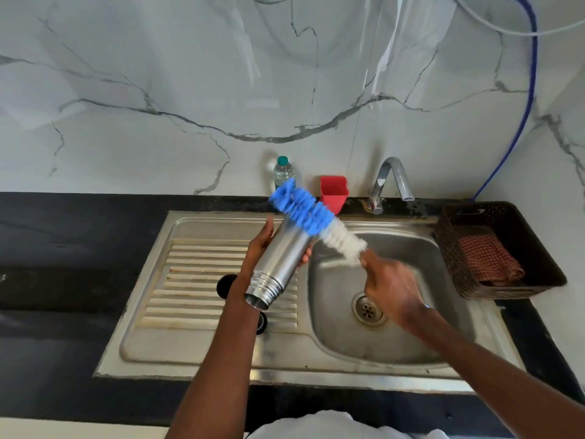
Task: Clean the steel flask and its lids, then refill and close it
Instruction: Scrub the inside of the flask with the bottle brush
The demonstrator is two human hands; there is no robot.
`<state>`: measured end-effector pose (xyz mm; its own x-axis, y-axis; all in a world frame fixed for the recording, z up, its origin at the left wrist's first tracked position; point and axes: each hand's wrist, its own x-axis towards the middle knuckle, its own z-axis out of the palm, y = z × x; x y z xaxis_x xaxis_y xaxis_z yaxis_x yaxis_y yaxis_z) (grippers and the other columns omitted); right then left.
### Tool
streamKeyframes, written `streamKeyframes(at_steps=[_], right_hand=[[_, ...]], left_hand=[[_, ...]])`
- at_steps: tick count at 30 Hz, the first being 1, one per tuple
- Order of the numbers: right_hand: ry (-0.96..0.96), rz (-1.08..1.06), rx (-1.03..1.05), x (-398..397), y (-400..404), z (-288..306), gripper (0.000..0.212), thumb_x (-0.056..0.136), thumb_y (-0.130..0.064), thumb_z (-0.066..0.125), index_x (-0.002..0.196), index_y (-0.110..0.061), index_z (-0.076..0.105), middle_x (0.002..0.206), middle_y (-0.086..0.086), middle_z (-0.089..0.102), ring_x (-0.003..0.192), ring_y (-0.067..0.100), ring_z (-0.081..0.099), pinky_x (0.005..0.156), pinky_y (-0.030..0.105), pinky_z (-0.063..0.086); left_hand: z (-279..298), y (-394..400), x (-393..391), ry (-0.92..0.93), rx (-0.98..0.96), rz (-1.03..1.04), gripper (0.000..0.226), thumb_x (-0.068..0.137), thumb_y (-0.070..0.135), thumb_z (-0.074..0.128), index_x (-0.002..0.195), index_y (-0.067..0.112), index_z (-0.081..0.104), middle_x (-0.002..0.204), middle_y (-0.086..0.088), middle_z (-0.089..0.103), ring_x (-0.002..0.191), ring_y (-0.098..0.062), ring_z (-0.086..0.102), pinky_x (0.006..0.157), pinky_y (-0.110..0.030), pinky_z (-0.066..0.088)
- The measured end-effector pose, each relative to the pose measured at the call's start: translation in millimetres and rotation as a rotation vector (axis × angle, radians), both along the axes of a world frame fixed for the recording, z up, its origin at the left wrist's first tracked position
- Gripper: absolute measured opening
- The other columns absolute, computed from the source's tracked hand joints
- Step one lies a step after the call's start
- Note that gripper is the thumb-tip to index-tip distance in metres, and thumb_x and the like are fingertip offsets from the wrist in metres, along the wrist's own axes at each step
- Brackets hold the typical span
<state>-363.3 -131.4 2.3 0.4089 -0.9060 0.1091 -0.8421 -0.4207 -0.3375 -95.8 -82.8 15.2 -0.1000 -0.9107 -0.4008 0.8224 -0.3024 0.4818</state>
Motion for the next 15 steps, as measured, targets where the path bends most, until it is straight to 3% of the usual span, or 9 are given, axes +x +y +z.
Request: streamKeyframes(at_steps=[2, 4, 6, 8, 9, 10, 12, 14, 15], right_hand=[[0.001, -0.044, 0.038, 1.4, -3.0, 0.8, 0.039, 0.091, -0.008, 0.052, 0.125, -0.027, 0.057, 0.079, 0.022, 0.069, 0.072, 0.049, 0.064, 0.057, 0.039, 0.038], [0.003, 0.031, -0.043, -2.7, 8.9, 1.5, 0.039, 0.087, -0.011, 0.053, 0.123, -0.028, 0.055, 0.073, 0.016, 0.069, 0.062, 0.045, 0.064, 0.050, 0.040, 0.043], [-0.052, 0.207, -0.122, -12.3, 29.8, -5.6, 0.037, 0.080, -0.016, 0.052, 0.115, -0.026, 0.056, 0.068, 0.004, 0.067, 0.054, 0.039, 0.062, 0.043, 0.035, 0.044], [-0.090, 0.370, -0.121, -18.7, 46.8, -7.8, 0.026, 0.083, -0.020, 0.047, 0.108, -0.028, 0.053, 0.066, -0.003, 0.060, 0.049, 0.031, 0.056, 0.043, 0.030, 0.040], [-0.099, 0.401, -0.111, -20.1, 48.8, -7.8, 0.020, 0.087, -0.021, 0.047, 0.105, -0.028, 0.052, 0.066, -0.004, 0.057, 0.048, 0.029, 0.054, 0.044, 0.029, 0.038], [-0.101, 0.393, -0.124, -19.9, 46.0, -9.6, 0.017, 0.090, -0.024, 0.047, 0.106, -0.027, 0.053, 0.067, -0.004, 0.057, 0.049, 0.030, 0.055, 0.045, 0.030, 0.039], [-0.097, 0.256, -0.159, -13.3, 31.0, -12.7, 0.023, 0.095, -0.030, 0.045, 0.113, -0.025, 0.058, 0.068, 0.002, 0.063, 0.053, 0.037, 0.060, 0.044, 0.034, 0.042], [-0.102, 0.057, -0.147, -2.7, 14.3, -11.5, 0.024, 0.098, -0.029, 0.046, 0.118, -0.024, 0.058, 0.066, 0.009, 0.065, 0.055, 0.042, 0.061, 0.047, 0.038, 0.042], [-0.105, -0.003, -0.103, 0.6, 8.0, -9.5, 0.023, 0.099, -0.026, 0.048, 0.120, -0.024, 0.058, 0.064, 0.012, 0.064, 0.055, 0.042, 0.060, 0.048, 0.040, 0.043]], left_hand=[[-0.9, -5.9, 2.8, -0.034, -0.022, -0.074, 0.092, 0.084, 0.053, 0.082, 0.146, -0.007, 0.050, 0.123, -0.030, 0.064, 0.097, -0.038, 0.073, 0.085, -0.042, 0.063], [-1.3, 2.4, 1.5, -0.052, 0.023, -0.016, 0.086, 0.079, 0.041, 0.090, 0.142, -0.006, 0.057, 0.125, -0.027, 0.066, 0.096, -0.036, 0.073, 0.085, -0.043, 0.063], [-11.8, 27.1, -4.8, -0.194, 0.195, 0.108, 0.061, 0.078, 0.038, 0.090, 0.121, 0.001, 0.068, 0.100, -0.014, 0.079, 0.079, -0.026, 0.078, 0.071, -0.036, 0.066], [-25.2, 54.1, -9.8, -0.321, 0.315, 0.351, 0.024, 0.104, 0.038, 0.061, 0.102, 0.014, 0.063, 0.068, 0.006, 0.077, 0.059, -0.009, 0.075, 0.053, -0.027, 0.061], [-26.7, 60.5, -9.7, -0.336, 0.321, 0.404, 0.024, 0.106, 0.039, 0.055, 0.098, 0.017, 0.060, 0.061, 0.010, 0.074, 0.055, -0.006, 0.073, 0.048, -0.025, 0.058], [-27.2, 59.1, -6.8, -0.312, 0.314, 0.402, 0.027, 0.097, 0.044, 0.063, 0.098, 0.017, 0.060, 0.061, 0.009, 0.074, 0.055, -0.006, 0.073, 0.048, -0.025, 0.058], [-9.2, 40.2, -6.1, -0.238, 0.264, 0.241, 0.059, 0.074, 0.047, 0.083, 0.114, 0.008, 0.065, 0.088, -0.005, 0.081, 0.074, -0.017, 0.079, 0.065, -0.033, 0.065], [1.8, 16.3, -6.8, -0.127, 0.120, 0.094, 0.074, 0.084, 0.043, 0.085, 0.138, -0.002, 0.059, 0.123, -0.021, 0.070, 0.097, -0.034, 0.074, 0.092, -0.044, 0.061], [6.4, 6.6, -8.7, -0.088, 0.076, 0.031, 0.073, 0.091, 0.044, 0.078, 0.142, -0.002, 0.056, 0.127, -0.024, 0.066, 0.100, -0.036, 0.072, 0.096, -0.044, 0.059]])
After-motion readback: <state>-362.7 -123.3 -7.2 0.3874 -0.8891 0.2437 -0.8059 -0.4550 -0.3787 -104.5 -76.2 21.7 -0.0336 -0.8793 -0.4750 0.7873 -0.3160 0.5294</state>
